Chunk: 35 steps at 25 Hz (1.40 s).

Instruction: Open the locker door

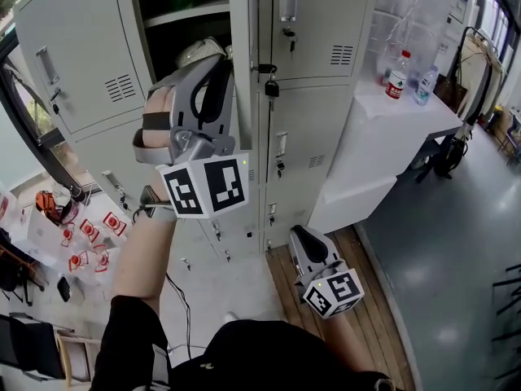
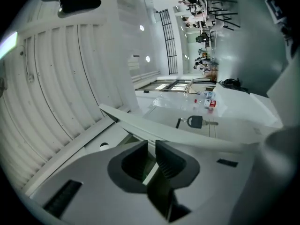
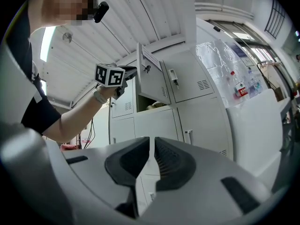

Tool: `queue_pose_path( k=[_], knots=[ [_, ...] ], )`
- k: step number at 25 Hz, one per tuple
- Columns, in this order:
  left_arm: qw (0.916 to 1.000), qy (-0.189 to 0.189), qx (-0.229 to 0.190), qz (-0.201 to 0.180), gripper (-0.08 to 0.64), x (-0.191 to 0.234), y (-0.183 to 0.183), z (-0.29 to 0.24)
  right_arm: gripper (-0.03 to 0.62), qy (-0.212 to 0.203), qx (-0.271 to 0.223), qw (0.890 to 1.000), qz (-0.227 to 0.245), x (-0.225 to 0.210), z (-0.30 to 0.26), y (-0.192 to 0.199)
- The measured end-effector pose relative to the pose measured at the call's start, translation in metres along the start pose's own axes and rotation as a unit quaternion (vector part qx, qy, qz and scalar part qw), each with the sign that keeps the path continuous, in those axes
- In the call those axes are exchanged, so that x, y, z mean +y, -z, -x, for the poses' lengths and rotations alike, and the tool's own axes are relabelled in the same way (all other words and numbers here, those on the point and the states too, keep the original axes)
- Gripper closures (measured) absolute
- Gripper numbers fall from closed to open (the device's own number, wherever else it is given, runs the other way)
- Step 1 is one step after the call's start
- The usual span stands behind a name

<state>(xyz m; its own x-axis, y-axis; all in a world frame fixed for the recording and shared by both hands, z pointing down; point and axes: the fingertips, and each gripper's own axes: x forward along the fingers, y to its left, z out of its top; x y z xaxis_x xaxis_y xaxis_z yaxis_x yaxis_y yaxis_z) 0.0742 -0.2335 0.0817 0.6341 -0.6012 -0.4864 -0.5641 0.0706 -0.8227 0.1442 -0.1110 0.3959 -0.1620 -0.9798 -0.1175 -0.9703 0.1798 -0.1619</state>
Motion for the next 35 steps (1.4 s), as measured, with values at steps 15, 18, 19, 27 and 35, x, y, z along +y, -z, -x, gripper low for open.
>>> queue_pose_path(
  k=[15,18,19,27,35],
  knots=[
    [0.9938,0.097,-0.05,-0.019,0.494,-0.084,-0.057,-0.022,0.542,0.076,-0.011,0.997,0.005,-0.026,0.045,-0.006],
    [0.9919,0.112,-0.057,-0.016,0.494,-0.096,-0.065,-0.026,0.541,0.093,-0.013,0.996,0.006,-0.033,0.055,-0.008],
    [0.9914,0.116,-0.059,-0.017,0.494,-0.1,-0.068,-0.028,0.542,0.098,-0.013,0.995,0.008,-0.034,0.057,-0.009],
    [0.9874,0.143,-0.066,-0.008,0.494,-0.121,-0.076,-0.025,0.541,0.113,-0.013,0.993,0.013,-0.039,0.065,-0.013],
    [0.9385,0.279,-0.014,0.204,0.494,-0.19,-0.021,0.035,0.543,0.092,-0.012,0.996,0.014,-0.033,0.048,-0.014]
  ],
)
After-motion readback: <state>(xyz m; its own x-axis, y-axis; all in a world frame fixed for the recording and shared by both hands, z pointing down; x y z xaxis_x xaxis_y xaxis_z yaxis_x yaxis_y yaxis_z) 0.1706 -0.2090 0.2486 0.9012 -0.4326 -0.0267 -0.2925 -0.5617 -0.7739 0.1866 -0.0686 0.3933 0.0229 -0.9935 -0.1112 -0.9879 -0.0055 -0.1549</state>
